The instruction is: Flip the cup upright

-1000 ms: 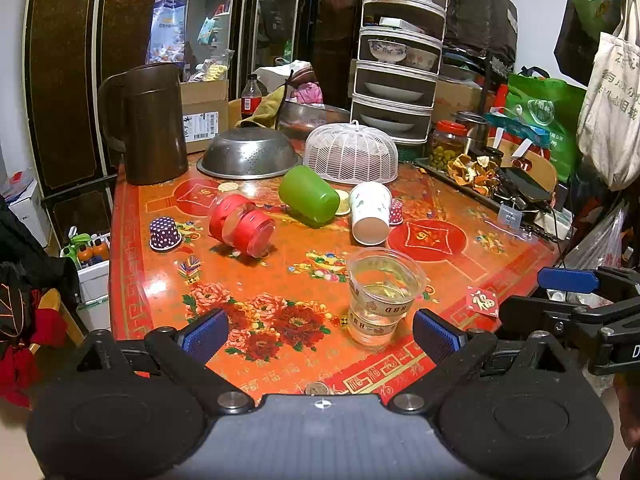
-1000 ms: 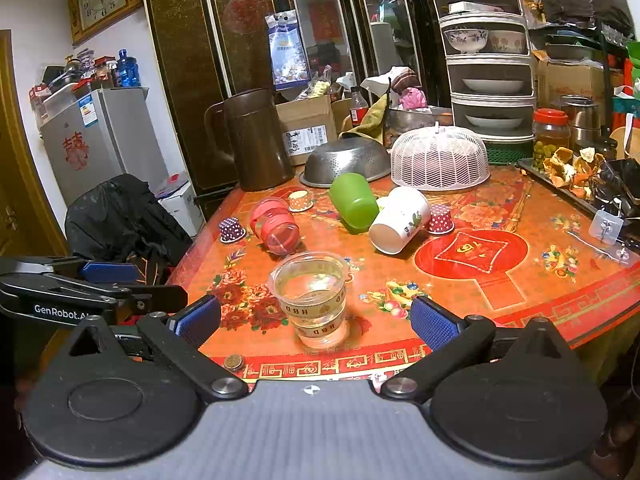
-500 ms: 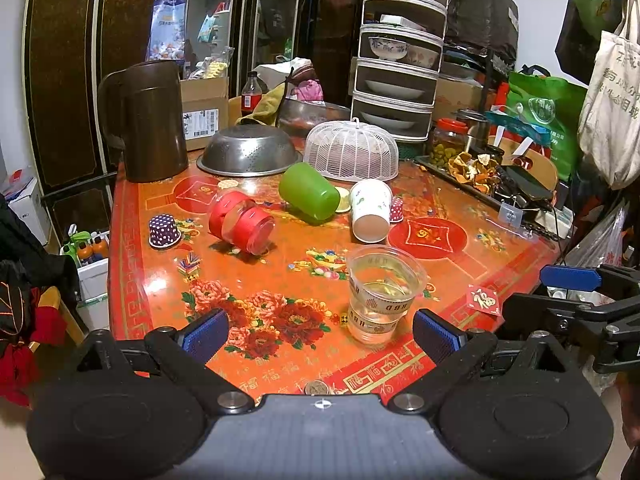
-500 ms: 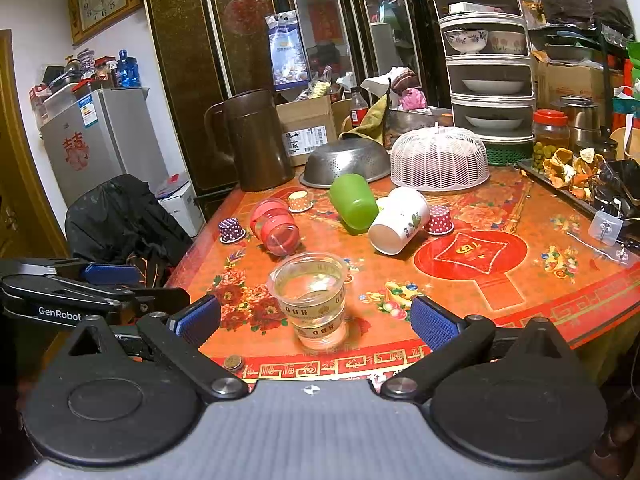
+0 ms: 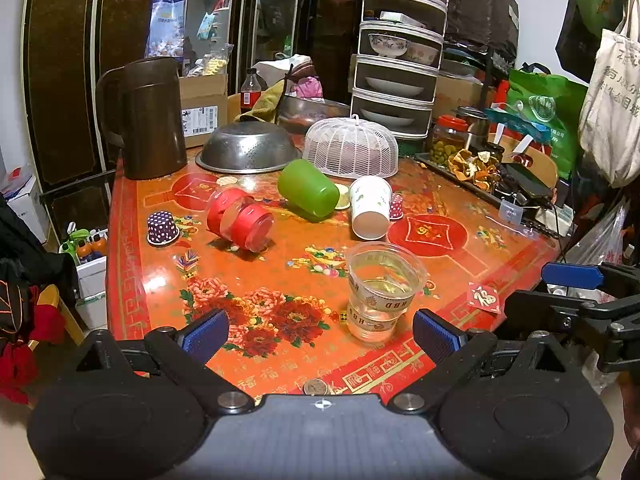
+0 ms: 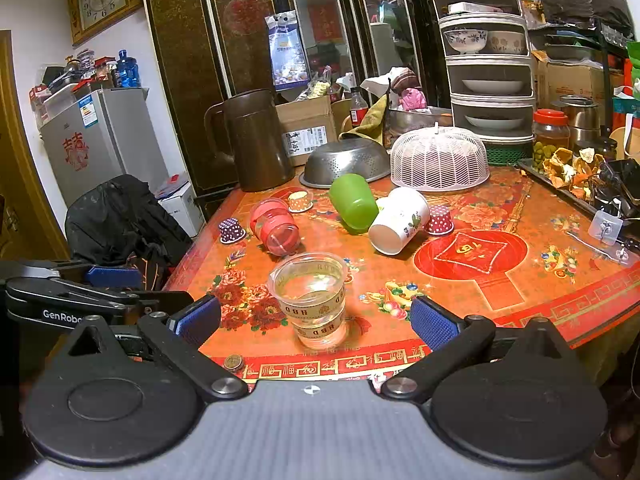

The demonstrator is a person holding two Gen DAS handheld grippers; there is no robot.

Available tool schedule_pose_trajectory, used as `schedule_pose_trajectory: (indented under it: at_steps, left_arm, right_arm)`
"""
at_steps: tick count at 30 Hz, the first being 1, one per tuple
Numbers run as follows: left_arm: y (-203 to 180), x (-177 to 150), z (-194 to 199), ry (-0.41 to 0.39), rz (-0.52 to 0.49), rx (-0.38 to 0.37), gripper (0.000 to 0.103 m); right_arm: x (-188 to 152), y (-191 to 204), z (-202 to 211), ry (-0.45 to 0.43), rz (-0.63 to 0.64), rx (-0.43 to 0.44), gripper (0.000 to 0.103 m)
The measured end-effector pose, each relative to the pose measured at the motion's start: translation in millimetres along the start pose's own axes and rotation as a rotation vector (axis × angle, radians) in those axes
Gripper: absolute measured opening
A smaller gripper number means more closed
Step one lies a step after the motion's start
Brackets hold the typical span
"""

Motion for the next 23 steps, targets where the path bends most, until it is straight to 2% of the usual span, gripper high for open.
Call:
schedule_pose_trajectory:
  at_steps: [15, 23]
  left_arm:
    - [-0.7, 0.8, -4.6, 0.009, -0.005, -0.008, 0.1]
    - [-2.5, 1.4, 0.7, -0.052, -0.029, 0.018, 0.1]
  right_arm:
    - [-1.7, -1.5, -0.6, 0.003, -0.007, 0.001, 0.102]
    - [-2.5, -1.3, -2.3, 0.004, -0.011, 0.002, 0.102]
Point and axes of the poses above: each gripper's, at about its wrist camera, not at the fingertips, and z roughly against the way its jaws point, y to its left, x to its top, the point moved 1 cm from there along -z, roughly the way its jaws point, and after that the axes turned 11 degrees about x, right-handed, at the moved point
